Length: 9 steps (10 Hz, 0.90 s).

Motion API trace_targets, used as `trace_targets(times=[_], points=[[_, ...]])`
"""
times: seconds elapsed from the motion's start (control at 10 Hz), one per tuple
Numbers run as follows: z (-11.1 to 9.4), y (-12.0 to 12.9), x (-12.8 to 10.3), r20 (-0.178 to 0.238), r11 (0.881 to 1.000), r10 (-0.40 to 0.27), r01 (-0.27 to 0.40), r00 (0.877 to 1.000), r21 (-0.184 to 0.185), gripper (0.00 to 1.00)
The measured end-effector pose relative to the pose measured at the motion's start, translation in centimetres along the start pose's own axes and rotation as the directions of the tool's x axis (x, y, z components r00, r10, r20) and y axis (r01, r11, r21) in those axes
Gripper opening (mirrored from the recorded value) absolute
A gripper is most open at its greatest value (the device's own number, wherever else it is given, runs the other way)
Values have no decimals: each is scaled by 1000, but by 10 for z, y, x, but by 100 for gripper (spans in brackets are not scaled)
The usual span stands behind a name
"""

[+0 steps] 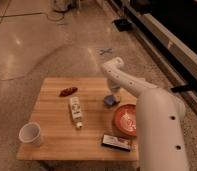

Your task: Wipe the white sponge on the table

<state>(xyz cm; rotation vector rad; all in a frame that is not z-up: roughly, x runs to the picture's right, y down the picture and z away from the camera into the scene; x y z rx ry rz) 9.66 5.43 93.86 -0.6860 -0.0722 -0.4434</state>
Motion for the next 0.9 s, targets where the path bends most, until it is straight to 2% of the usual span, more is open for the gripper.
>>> trace_targets(times=[0.1,0.2,0.5,0.9], points=[[-1,1,-11,24,1000,-15,15,1000,2,4],[-4,1,-27,69,999,-37,36,997,12,14],[-18,5,-49,193,996,-81,73,978,49,39],[-19,4,-51,197,996,-85,76,977,52,40]])
